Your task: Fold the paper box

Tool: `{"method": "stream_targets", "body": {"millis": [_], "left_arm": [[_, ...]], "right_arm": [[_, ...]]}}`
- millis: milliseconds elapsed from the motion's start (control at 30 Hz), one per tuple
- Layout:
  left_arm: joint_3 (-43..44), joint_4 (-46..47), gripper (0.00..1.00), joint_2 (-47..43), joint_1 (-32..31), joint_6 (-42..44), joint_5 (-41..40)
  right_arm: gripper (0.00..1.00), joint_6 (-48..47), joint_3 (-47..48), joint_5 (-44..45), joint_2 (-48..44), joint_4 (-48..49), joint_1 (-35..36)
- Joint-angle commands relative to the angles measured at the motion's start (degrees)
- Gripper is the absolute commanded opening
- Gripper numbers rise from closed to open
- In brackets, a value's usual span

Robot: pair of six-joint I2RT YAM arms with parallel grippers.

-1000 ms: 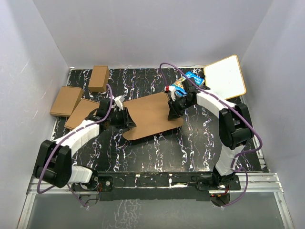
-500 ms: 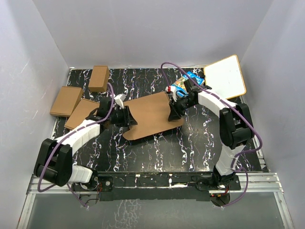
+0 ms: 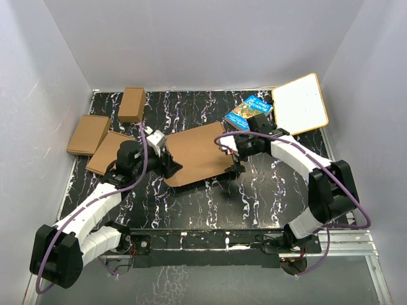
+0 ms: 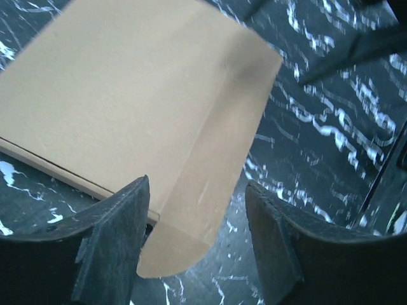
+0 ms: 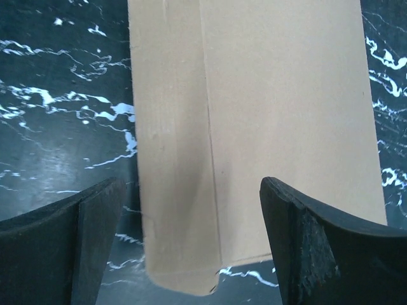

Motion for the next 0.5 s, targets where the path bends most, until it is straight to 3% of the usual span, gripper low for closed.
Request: {"method": "stream_targets", "body": {"millis": [0,133,467], "left_arm": [[-2.6,3.0,0.62,-2.5,0.1,14.8,6.1],[-0.1,0.0,0.63,1.8,-0.7,22.6,6.0],[-2.0,5.9,0.64,10.2,-9.7,33.4,-4.3]], "right_arm": [[0.93,-8.3,2.5,2.2,3.6,7.9,1.6],[0.89,-7.2,2.4,5.9,6.6,10.3,2.5],[0.7,-5.9,0.1,10.7,9.2,15.3,3.7]]}}
